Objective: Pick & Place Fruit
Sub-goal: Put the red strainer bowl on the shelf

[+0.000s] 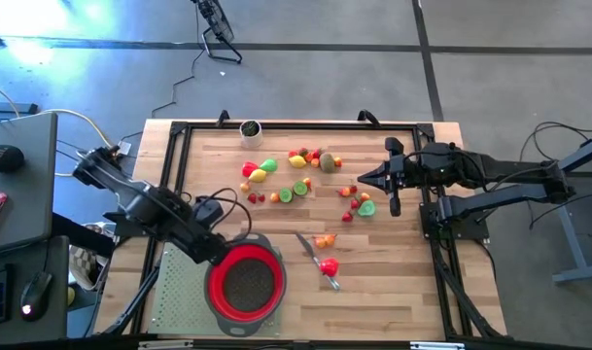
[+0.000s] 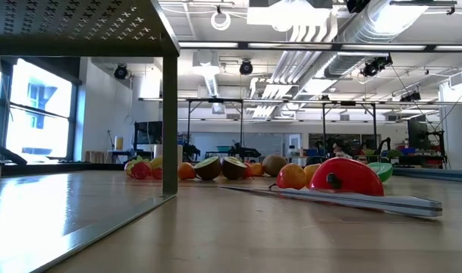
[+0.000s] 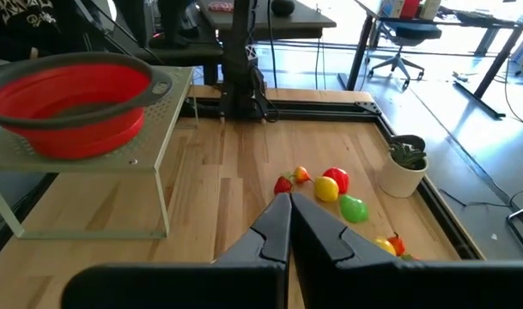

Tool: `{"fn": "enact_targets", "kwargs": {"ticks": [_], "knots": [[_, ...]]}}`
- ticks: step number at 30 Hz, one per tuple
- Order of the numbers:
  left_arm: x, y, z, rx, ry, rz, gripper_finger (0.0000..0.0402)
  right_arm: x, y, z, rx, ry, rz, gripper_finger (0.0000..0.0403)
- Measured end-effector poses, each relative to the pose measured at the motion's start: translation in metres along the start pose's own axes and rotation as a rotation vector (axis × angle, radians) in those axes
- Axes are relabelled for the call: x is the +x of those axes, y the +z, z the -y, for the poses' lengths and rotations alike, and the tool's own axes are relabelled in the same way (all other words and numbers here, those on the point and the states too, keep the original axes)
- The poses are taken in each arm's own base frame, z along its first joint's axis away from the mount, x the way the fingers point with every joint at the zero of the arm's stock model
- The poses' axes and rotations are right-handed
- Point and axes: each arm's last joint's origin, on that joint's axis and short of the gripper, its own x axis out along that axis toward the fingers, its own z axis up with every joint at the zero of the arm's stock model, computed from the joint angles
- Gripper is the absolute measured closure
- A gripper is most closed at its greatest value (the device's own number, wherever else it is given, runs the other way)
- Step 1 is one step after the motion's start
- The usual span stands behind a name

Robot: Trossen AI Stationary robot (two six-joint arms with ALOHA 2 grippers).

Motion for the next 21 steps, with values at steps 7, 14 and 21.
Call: {"fn": "enact_targets", "kwargs": {"ticks": [7,14,21], "knots": [[0.031,-0.007,0.008,0.01,-0.05,-0.068,0.0172,0.0,0.0,0.0,0.0,0.0,0.0,0.0401],[0.052,-0.011,0.007,-0.02,-0.039,-0.076,0.0172,0.0,0.0,0.0,-0.001,0.0,0.0,0.0401],[0.054,-0.011,0.01,-0.029,-0.072,-0.087,0.0194,0.0,0.0,0.0,-0.027,0.0,-0.001,0.0401]]}}
